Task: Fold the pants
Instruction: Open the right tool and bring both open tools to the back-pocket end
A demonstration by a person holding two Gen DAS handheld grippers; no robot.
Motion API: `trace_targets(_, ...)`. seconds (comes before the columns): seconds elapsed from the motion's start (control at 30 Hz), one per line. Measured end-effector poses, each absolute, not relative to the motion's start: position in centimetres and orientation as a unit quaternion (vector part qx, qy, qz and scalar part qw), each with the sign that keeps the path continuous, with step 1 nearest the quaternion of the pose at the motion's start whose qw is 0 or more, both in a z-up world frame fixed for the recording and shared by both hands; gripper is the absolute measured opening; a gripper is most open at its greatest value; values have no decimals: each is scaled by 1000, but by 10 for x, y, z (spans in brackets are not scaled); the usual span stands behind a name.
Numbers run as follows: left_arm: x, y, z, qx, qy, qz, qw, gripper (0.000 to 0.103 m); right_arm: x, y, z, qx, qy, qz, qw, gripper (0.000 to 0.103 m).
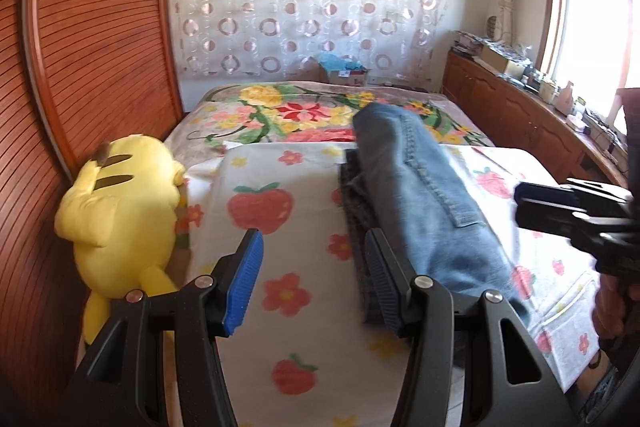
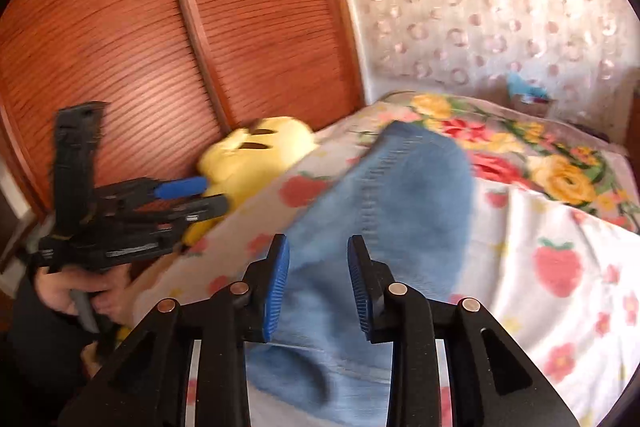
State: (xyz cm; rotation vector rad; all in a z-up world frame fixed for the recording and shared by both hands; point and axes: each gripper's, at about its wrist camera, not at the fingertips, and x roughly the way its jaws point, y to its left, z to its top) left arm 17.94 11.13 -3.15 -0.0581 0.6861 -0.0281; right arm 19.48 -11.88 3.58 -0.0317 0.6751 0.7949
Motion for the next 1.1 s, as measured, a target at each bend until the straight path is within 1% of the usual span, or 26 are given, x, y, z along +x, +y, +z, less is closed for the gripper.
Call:
trace_targets(0.17, 189, 80, -37, -18, 347, -45, 937, 54, 212, -127, 1, -25, 369, 346, 862, 31)
trace_targets(0.3, 192, 62, -50, -2, 363, -59, 930, 54, 210, -119, -15, -28, 386, 357, 850, 31)
trace_targets(0.47, 185, 56, -75, 11, 392, -63, 918, 54, 216, -141, 0, -8, 380, 362, 851, 32)
trace_targets(0.53, 180, 59, -82, 12, 399, -61, 915, 54, 217, -147, 5, -3, 370, 367, 853, 34)
trace_targets(0.6, 177, 62, -88, 10, 406, -58, 912, 54, 224, -148, 4, -1, 359, 376, 854, 40)
trace_targets(0.67, 174, 67, -93, 5, 411, -56, 910, 54, 225, -150, 8, -9, 355, 371, 858, 41)
trace_targets(0.7, 174, 68, -94, 4, 414, -53, 909, 54, 229, -149, 7, -10, 355, 371, 858, 43)
trace_targets(0.8, 174, 70, -93, 3, 417, -49, 908, 54, 232, -146, 4, -15, 358, 365, 859, 46)
trace_targets(1.0, 177, 70, -70, -1, 392, -48, 919, 54, 235, -136, -2, -34, 358, 363, 860, 47)
trace_targets(1.1, 186, 64, -56, 6, 372, -60, 926, 55, 241, -143, -1, -12, 353, 375, 857, 47)
